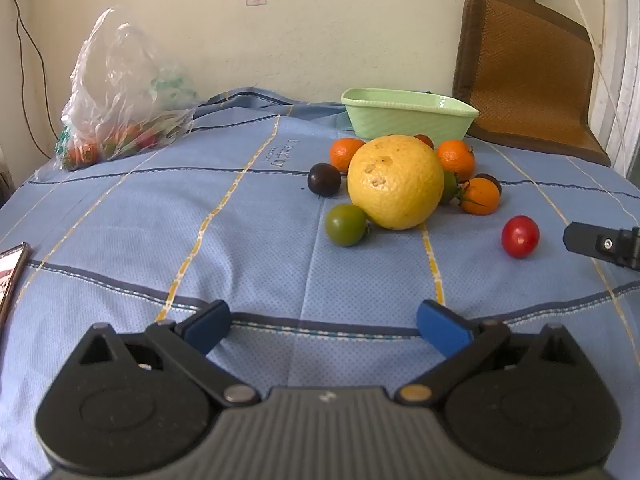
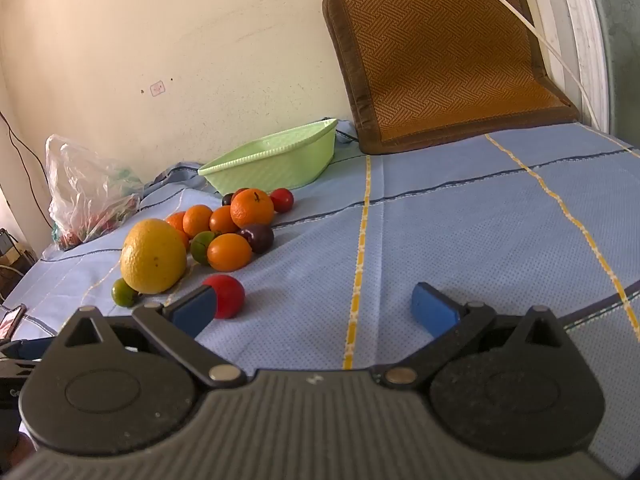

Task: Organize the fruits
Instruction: 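Move the left gripper toward the green lime while the right gripper approaches the red tomato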

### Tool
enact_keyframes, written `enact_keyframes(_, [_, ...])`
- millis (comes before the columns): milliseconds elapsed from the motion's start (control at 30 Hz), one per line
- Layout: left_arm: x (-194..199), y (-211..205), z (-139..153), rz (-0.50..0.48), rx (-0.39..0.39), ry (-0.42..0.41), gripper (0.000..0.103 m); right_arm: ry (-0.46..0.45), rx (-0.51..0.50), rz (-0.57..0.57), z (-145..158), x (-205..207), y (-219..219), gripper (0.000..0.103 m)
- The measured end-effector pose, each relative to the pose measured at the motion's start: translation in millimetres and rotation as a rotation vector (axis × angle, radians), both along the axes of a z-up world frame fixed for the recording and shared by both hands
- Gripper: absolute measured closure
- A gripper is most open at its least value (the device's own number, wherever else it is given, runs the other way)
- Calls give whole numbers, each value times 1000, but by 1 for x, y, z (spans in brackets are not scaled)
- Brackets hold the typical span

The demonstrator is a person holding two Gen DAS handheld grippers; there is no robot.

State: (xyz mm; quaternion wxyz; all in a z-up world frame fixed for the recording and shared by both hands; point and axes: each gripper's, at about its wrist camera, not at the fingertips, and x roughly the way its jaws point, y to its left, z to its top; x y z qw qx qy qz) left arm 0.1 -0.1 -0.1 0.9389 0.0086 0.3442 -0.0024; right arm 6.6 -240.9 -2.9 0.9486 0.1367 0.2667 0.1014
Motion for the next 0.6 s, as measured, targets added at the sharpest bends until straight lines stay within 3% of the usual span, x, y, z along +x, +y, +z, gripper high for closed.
enact_keyframes(200, [-1,0,0,-20,4,-4,0,0,-3,0,0,0,0,0])
enact_keyframes(433, [-1,12,0,-145,7,-5,0,0,0,0,0,0,0,0])
enact_keyframes(600, [-5,17,-2,-171,-13,-27,0,-1,2,0,-1,1,-1,0])
